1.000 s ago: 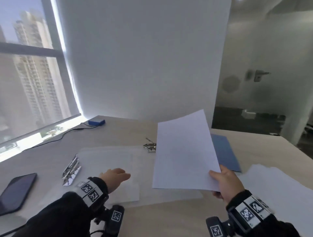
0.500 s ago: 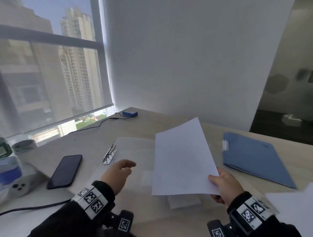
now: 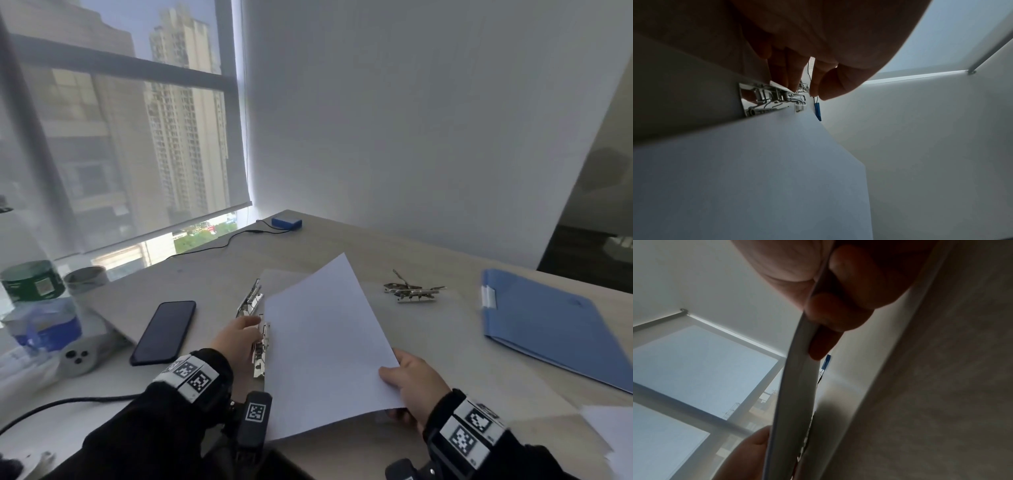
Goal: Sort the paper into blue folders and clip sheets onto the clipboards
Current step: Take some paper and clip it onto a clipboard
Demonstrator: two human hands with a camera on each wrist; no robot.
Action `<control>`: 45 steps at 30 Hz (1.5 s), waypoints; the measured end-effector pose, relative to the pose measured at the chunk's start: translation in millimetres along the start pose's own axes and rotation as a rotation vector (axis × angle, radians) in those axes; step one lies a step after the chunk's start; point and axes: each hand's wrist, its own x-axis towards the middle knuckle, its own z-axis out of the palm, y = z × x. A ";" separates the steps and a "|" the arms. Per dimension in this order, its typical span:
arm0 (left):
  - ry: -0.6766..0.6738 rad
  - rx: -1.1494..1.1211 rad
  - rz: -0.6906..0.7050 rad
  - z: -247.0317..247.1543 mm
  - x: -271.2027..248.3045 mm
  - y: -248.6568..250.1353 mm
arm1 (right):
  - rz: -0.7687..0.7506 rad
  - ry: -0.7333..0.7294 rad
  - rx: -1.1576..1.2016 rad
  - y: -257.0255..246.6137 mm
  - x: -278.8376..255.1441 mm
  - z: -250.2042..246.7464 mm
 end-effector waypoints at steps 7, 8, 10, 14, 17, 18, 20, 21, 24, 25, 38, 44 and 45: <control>0.008 0.084 -0.031 2.4 -22.8 33.6 | 0.058 -0.135 -0.076 -1.5 3.0 0.7; 0.007 0.102 -0.046 3.2 -21.5 35.6 | 0.075 -0.149 -0.083 -2.5 3.3 -1.8; 0.006 0.102 -0.052 5.1 -23.5 44.6 | 0.090 -0.157 -0.133 -4.8 4.1 -7.8; 0.038 0.196 -0.036 6.1 -10.8 51.8 | 0.077 -0.172 -0.266 -6.3 4.2 -17.8; 0.034 0.210 -0.013 1.5 -5.8 49.5 | 0.072 -0.176 -0.271 -3.3 2.8 -19.6; 0.059 0.191 -0.001 -0.7 -5.9 46.9 | 0.067 -0.172 -0.265 -2.6 2.2 -19.9; 0.104 0.136 0.029 -5.7 -9.5 41.5 | 0.064 -0.160 -0.253 -2.0 0.9 -21.0; 0.116 0.105 0.040 -7.9 -10.2 38.1 | 0.066 -0.154 -0.243 -1.5 0.9 -21.6; 0.094 0.049 0.059 -13.0 -18.3 31.7 | 0.062 -0.142 -0.222 0.9 3.0 -22.5; 0.079 0.035 0.062 -13.9 -20.8 29.0 | 0.063 -0.141 -0.222 1.6 3.8 -22.3; -0.023 0.523 0.129 -14.9 -18.9 1.7 | 0.075 -0.128 -0.243 2.1 4.8 -24.0; -0.045 0.824 0.156 -10.1 -22.0 8.8 | 0.081 -0.130 -0.251 1.9 4.3 -24.0; -0.043 0.830 0.156 -9.5 -23.4 10.5 | 0.079 -0.128 -0.252 2.0 4.3 -24.0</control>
